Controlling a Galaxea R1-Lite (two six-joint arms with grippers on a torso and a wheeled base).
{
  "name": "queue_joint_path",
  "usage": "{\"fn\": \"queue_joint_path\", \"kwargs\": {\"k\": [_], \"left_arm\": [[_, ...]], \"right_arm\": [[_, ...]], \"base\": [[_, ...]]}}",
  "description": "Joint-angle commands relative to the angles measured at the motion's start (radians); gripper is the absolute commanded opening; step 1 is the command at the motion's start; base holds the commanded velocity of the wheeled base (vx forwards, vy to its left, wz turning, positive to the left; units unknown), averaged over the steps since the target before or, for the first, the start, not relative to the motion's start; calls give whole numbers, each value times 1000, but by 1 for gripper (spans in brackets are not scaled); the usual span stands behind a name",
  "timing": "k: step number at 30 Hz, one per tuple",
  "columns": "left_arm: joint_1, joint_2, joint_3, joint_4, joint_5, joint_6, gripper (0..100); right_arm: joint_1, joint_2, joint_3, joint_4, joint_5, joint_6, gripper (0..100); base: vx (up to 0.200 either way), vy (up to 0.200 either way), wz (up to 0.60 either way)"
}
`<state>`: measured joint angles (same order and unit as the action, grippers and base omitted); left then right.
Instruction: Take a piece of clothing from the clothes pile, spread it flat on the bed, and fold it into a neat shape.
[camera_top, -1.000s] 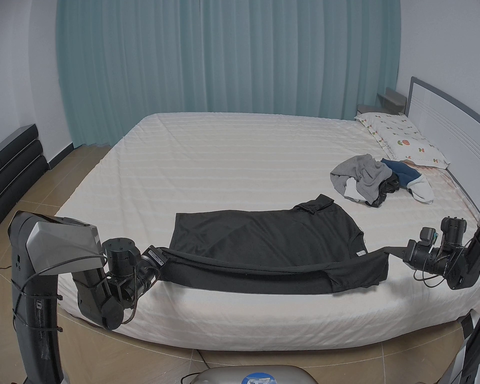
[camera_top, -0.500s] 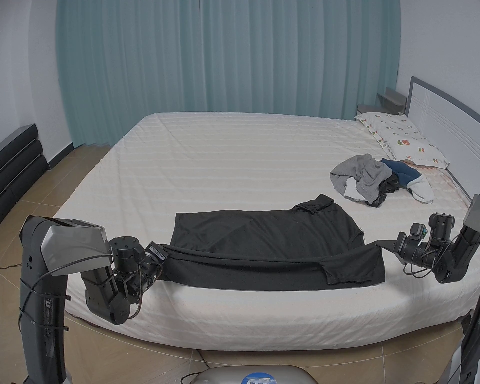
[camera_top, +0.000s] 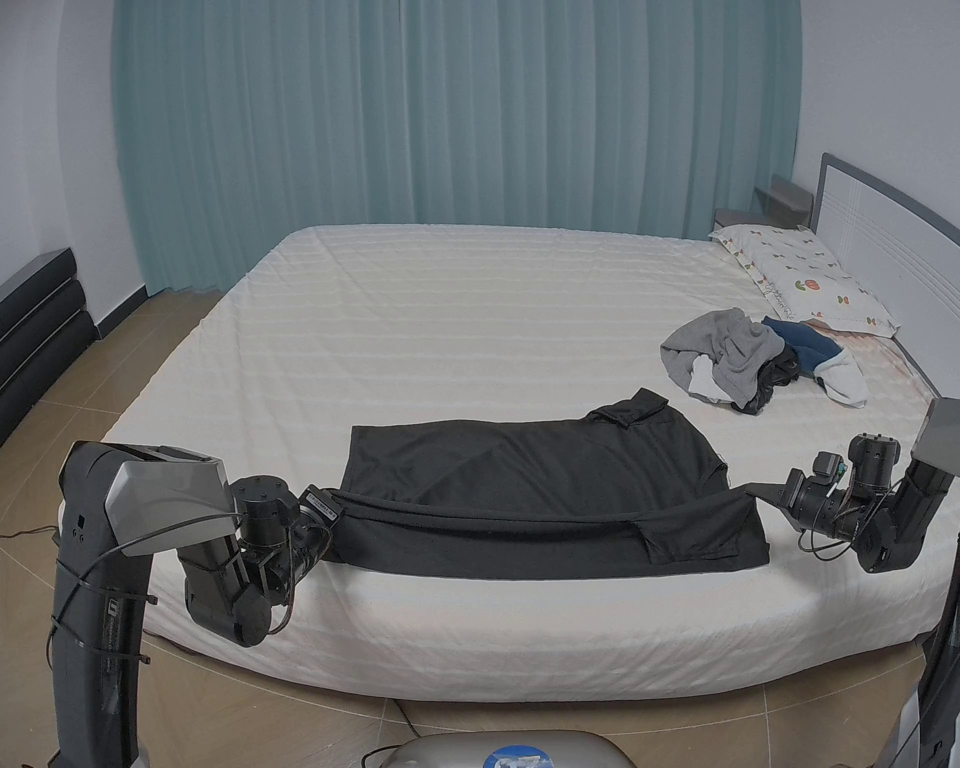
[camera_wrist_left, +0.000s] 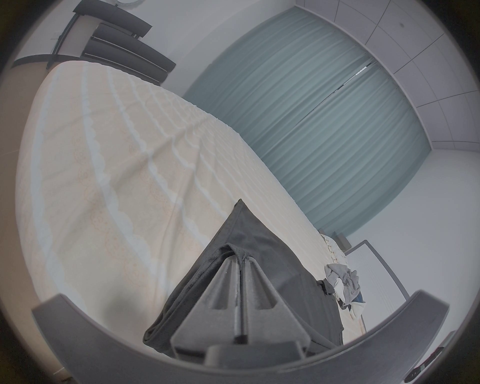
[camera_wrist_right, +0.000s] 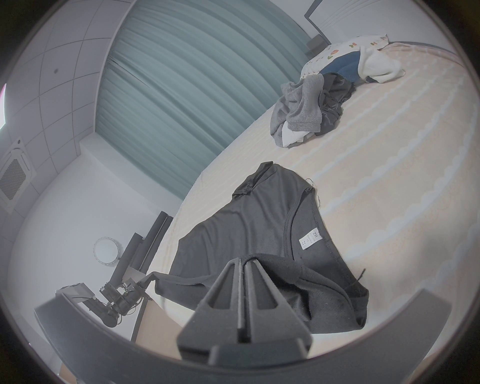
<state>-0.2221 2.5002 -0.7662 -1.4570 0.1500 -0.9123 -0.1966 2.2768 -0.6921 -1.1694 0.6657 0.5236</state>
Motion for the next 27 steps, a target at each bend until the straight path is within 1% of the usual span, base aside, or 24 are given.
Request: {"fn": "queue_joint_path", "kwargs": {"k": [1,4,6,7,8,10,12,13,14,15,17,22,24,25,27], "left_arm": [[-2,25,-24,1,-3,1,0],[-3,34,-33,1,-3,1,0],[-3,39,-38,3,-3,1,0],[-5,46,-47,4,-3,1,0],[-5,51,-53,6,-3,1,0],[-6,54,-58,7,-3,3,0],[-5,54,-59,9,-3,3,0],[-6,55,-59,9,-3,3,0],[-6,57,-59,7,-3,3,0],[-6,57,-59,9,-3,3,100],[-6,65,-61,7,-3,4,100],[0,65,-67,10,2,4,100],[3,54,-56,10,3,4,100],[3,52,-55,10,3,4,100],[7,28,-38,9,17,6,100]], "right_arm": [[6,69,-9,-33,-6,1,0],[22,102,-32,-46,-25,3,0],[26,125,-46,-58,-54,3,0],[36,155,-56,-85,-86,3,0],[42,170,-61,-107,-100,3,0],[48,198,-63,-154,-114,4,0],[59,210,-63,-184,-114,4,0],[63,213,-64,-193,-115,6,100],[66,217,-67,-197,-115,6,100],[66,219,-67,-199,-115,6,100],[69,231,-73,-217,-130,6,100],[68,237,-75,-231,-137,22,100],[62,230,-73,-247,-155,70,100],[60,227,-73,-250,-156,76,100],[59,216,-58,-294,-163,144,100]], "base": [[0,0,0],[0,0,0],[0,0,0],[0,0,0],[0,0,0],[0,0,0],[0,0,0],[0,0,0],[0,0,0],[0,0,0],[0,0,0],[0,0,0],[0,0,0],[0,0,0],[0,0,0]]}}
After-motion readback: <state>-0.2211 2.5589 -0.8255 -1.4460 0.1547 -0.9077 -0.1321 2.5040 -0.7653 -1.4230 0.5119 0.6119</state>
